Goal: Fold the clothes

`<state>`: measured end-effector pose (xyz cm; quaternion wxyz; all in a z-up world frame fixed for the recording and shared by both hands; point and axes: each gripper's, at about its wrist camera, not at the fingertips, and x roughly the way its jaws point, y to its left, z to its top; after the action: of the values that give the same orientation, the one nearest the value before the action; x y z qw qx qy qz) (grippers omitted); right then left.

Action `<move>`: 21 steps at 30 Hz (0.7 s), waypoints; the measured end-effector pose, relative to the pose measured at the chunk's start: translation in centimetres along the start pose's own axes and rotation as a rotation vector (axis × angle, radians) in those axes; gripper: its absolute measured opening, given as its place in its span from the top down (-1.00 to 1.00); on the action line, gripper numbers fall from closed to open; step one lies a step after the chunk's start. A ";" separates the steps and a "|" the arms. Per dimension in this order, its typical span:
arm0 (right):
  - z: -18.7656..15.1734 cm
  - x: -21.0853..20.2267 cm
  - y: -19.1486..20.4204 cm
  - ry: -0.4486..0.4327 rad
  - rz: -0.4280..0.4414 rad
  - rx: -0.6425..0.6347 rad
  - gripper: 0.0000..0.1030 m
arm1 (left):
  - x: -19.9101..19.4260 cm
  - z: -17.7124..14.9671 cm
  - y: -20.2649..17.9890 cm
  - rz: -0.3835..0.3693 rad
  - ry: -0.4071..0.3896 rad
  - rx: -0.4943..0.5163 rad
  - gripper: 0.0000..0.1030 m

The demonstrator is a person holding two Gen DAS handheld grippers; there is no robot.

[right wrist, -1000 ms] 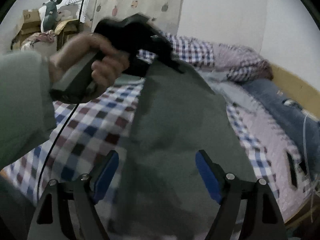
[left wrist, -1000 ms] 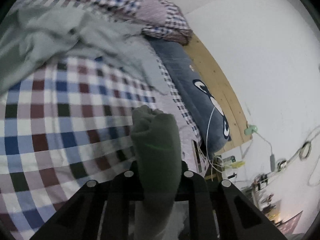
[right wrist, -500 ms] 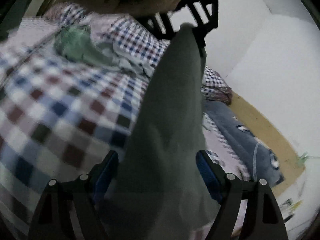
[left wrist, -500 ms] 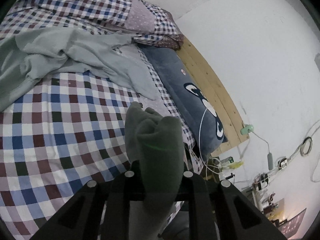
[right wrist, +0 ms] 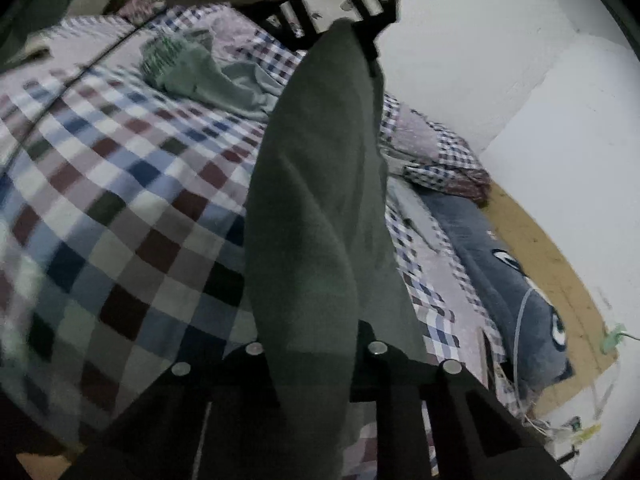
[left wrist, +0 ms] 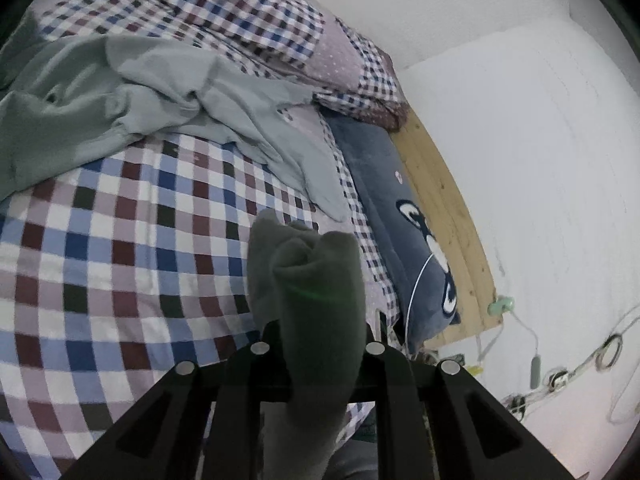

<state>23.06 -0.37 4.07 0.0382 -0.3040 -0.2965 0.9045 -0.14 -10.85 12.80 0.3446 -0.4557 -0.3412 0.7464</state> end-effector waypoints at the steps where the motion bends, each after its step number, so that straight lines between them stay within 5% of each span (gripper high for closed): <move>1: 0.1 -0.7 -0.9 -0.010 0.030 0.006 0.73 | -0.6 -0.2 0.2 -0.002 -0.012 -0.012 0.74; 10: 1.9 -7.8 -6.8 -0.115 0.291 -0.033 0.82 | -11.2 -5.2 3.0 -0.031 -0.186 -0.153 0.75; 21: 11.7 -12.0 -0.7 -0.358 0.641 -0.202 0.83 | -31.1 -8.5 4.8 0.163 -0.511 -0.205 0.75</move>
<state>26.03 -8.80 18.30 -0.3293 -0.2206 -0.2760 0.8756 17.41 -37.41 19.69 0.1385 -0.3110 -0.4531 0.8239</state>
